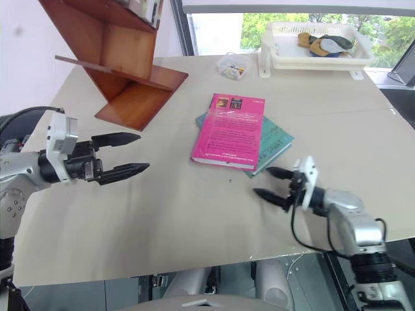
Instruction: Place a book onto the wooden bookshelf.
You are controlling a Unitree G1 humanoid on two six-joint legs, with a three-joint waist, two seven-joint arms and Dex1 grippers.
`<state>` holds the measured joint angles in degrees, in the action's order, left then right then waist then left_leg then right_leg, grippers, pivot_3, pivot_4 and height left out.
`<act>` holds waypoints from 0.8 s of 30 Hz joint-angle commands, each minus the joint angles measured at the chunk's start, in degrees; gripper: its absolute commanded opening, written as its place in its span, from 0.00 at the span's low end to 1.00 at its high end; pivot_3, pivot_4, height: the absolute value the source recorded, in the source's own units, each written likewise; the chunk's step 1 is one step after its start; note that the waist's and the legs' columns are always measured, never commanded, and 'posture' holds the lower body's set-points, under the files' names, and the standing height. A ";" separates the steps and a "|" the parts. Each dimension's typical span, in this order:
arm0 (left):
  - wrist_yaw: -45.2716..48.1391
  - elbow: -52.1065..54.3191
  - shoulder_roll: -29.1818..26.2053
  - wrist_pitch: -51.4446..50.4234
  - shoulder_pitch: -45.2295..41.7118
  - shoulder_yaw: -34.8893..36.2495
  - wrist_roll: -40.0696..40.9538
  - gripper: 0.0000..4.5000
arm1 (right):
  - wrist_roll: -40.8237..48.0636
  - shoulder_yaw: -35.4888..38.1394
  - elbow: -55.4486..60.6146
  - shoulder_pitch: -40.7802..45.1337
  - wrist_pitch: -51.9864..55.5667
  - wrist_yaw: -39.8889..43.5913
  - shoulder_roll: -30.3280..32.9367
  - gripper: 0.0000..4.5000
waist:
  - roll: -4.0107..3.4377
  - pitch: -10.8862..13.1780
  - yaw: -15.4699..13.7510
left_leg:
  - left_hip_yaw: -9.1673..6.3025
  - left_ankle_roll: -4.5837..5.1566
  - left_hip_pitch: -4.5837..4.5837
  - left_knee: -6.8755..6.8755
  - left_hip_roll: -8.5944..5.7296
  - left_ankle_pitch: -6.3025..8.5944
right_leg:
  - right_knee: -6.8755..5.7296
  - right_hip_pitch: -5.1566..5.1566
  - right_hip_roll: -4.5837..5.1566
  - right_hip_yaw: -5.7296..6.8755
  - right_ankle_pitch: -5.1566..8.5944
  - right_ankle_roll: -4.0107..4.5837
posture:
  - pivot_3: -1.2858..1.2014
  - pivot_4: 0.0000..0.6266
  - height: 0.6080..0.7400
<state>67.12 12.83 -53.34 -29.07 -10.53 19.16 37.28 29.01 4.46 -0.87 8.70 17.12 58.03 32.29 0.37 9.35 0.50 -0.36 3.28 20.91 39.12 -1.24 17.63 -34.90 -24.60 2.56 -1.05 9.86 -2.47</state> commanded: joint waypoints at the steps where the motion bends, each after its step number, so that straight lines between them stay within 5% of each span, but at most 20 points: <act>1: -0.22 0.37 -0.22 0.76 -0.24 0.37 -0.03 0.98 | -0.14 5.68 -2.59 2.13 -2.98 -0.82 2.49 1.00 | -0.01 0.01 0.07 | 0.00 -0.01 0.01 0.00 0.00 -0.01 | 0.00 -0.01 -0.03 -0.01 0.00 -0.01 | 0.52 0.24 1.00; 4: -0.26 0.37 -0.20 0.68 -0.41 0.28 0.04 0.98 | -0.36 8.21 -4.82 5.28 -3.93 -4.30 2.03 1.00 | -0.01 0.01 0.28 | 0.00 -0.03 0.01 0.00 0.05 -0.02 | 0.00 -0.01 -0.17 -0.02 -0.02 -0.03 | 0.52 0.24 1.00; 14: -0.56 -0.17 -0.26 1.11 -1.64 -0.53 -0.27 0.98 | -18.81 4.30 -19.38 26.99 -11.03 -35.18 -9.89 1.00 | 0.02 0.04 0.40 | 0.16 -0.32 0.05 -0.02 0.20 -0.19 | -0.08 -0.17 -0.36 -0.22 -0.04 0.00 | 0.52 0.24 1.00; 20: -0.63 -0.07 -0.76 1.35 -1.30 0.06 -0.17 0.98 | -23.45 3.40 -40.85 39.53 -16.09 -40.67 -10.66 1.00 | 0.01 0.05 0.51 | 0.13 -0.35 0.32 -0.03 0.10 -0.20 | 0.02 -0.36 -0.24 -0.15 -0.04 0.01 | 0.52 0.24 1.00; 24: -0.99 0.45 -0.94 1.54 -0.32 1.05 -0.04 0.98 | -24.44 2.49 -57.07 47.86 -20.68 -36.37 -11.17 1.00 | 0.00 0.04 1.27 | 0.09 -0.42 1.00 -0.12 0.11 -0.24 | -0.01 -1.07 -0.26 -0.13 -0.06 0.01 | 0.52 0.24 1.00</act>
<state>66.33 12.00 -53.39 -28.32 -10.97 17.90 37.16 4.98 6.96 -54.64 53.90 -0.49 20.05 20.82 0.37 9.38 1.77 -0.27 2.86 21.92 38.98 -1.13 17.39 -34.90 -25.67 2.30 -1.18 9.81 -2.46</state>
